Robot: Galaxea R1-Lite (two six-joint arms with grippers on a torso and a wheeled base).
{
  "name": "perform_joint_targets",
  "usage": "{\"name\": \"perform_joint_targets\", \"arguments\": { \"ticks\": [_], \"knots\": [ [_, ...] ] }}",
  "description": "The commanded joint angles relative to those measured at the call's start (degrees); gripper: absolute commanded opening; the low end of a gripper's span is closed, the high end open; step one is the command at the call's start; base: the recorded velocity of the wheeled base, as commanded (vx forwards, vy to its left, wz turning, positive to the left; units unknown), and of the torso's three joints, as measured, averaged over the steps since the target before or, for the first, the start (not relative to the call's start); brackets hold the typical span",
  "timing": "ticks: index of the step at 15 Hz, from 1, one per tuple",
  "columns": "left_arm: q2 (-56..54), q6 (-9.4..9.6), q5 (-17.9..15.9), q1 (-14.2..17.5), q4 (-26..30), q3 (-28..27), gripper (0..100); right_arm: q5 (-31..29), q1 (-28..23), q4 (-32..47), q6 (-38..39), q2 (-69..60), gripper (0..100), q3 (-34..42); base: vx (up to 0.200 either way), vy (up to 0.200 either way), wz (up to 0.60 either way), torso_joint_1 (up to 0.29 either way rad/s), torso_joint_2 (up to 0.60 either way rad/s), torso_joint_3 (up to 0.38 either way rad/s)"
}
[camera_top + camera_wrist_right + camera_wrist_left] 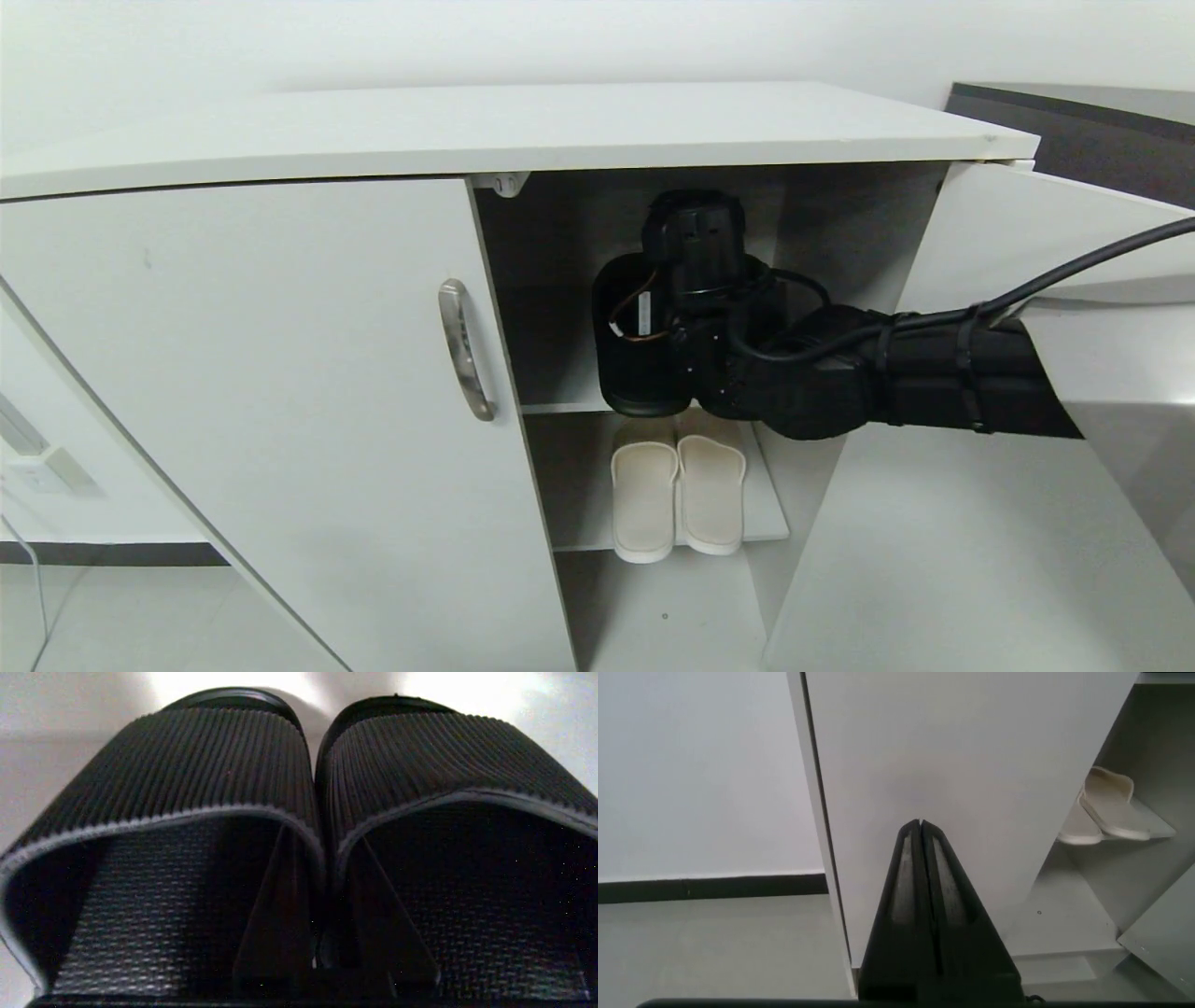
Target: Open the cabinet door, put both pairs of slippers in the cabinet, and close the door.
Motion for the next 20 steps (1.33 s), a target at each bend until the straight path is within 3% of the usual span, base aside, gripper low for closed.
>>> {"name": "perform_joint_targets", "arguments": {
  "ticks": [1,9,10,15,20],
  "knots": [
    [0.07,-0.02,0.06,-0.01,-0.01,0.01,0,0.37,-1.03,0.20,0.01,2.63,0,-2.77,0.000,0.000,0.00,0.000,0.00,0.000],
    [0.07,-0.02,0.06,-0.01,-0.01,0.01,0,2.83,-1.82,0.11,0.10,3.25,0,-2.86,0.000,0.000,0.00,0.000,0.00,0.000],
    [0.07,-0.02,0.06,-0.01,-0.01,0.01,0,2.83,-1.82,0.20,0.10,3.16,100,-2.68,0.000,0.000,0.00,0.000,0.00,0.000],
    [0.07,-0.10,0.06,-0.01,-0.01,0.01,0,2.22,-0.33,-0.33,0.28,-0.27,100,1.89,0.000,0.000,0.00,0.000,0.00,0.000],
    [0.07,-0.10,-0.03,-0.01,-0.01,0.01,0,0.11,3.80,-5.42,0.10,-10.46,100,16.21,0.000,0.000,0.00,0.000,0.00,0.000]
  ]
}}
